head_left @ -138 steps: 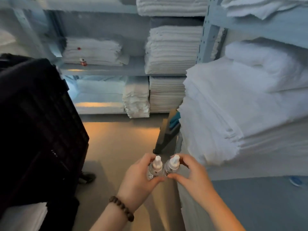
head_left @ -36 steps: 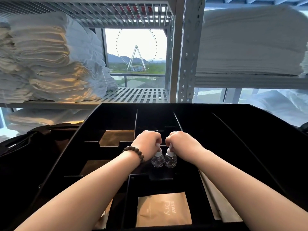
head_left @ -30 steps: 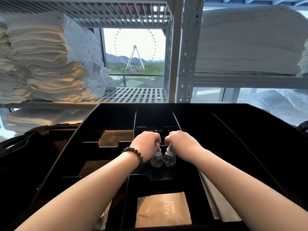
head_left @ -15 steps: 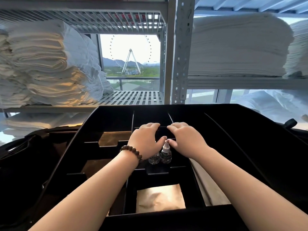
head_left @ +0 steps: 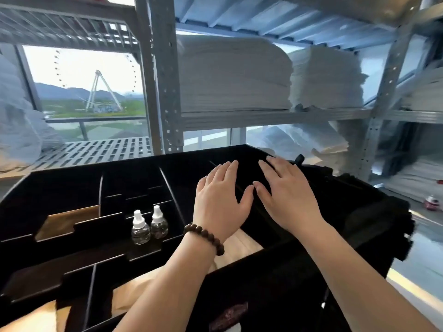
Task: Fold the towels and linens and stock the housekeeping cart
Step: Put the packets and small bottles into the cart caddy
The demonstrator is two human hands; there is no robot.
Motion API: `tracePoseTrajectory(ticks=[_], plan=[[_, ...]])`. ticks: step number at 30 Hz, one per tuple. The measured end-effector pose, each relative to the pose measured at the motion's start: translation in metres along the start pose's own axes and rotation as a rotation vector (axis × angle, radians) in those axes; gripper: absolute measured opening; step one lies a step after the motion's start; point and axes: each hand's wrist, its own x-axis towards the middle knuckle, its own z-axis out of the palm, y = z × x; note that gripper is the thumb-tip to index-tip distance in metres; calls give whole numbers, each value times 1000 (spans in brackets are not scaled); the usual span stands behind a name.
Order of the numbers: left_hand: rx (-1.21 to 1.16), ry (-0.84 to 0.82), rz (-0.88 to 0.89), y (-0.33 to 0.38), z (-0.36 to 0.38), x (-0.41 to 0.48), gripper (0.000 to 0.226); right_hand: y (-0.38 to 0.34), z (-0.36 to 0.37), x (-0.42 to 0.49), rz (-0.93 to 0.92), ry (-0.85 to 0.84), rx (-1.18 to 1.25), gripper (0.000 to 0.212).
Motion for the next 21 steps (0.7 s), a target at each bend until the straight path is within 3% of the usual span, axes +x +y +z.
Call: tracePoseTrajectory(ticks=[12, 21], plan=[[-373, -251, 308, 172, 89, -44, 64, 151, -79, -154, 497, 150, -265, 48], [-496, -500, 497, 215, 143, -155, 63, 145, -79, -311, 863, 190, -362, 44]])
